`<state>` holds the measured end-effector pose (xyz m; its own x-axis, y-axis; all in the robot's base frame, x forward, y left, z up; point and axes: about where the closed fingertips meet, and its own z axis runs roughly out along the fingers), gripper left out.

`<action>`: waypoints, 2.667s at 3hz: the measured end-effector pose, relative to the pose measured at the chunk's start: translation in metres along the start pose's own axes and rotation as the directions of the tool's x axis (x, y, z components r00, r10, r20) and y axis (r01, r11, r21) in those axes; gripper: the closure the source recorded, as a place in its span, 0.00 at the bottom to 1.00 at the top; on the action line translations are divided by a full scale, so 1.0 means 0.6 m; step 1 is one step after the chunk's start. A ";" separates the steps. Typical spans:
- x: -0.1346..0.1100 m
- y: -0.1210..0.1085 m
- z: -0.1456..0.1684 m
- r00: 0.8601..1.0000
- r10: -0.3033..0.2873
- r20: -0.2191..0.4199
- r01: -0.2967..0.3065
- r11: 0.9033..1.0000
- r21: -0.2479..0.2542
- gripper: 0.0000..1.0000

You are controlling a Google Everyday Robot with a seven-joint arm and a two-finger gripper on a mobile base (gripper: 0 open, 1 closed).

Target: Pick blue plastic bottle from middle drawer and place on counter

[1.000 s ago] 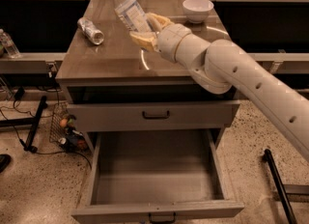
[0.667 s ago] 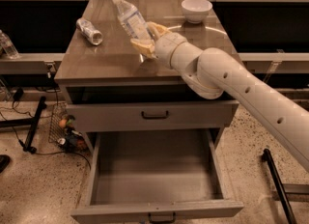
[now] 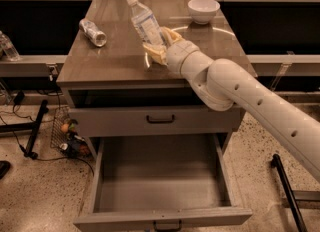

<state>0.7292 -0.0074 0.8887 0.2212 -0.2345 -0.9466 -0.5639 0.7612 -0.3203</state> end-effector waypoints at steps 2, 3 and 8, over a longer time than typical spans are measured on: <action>0.001 -0.002 -0.007 1.000 0.002 -0.007 -0.002 1.000 0.008 0.19; 0.030 -0.009 -0.055 0.998 0.018 -0.057 -0.015 0.998 0.060 0.00; -0.004 -0.087 -0.091 0.992 -0.095 -0.079 0.100 0.993 0.069 0.00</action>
Offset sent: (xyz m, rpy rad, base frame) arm -0.0333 -0.0560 -0.0350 -0.0085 0.0741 -0.1394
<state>0.7147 -0.0798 0.9055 0.2101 -0.3527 -0.9118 -0.4825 0.7738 -0.4105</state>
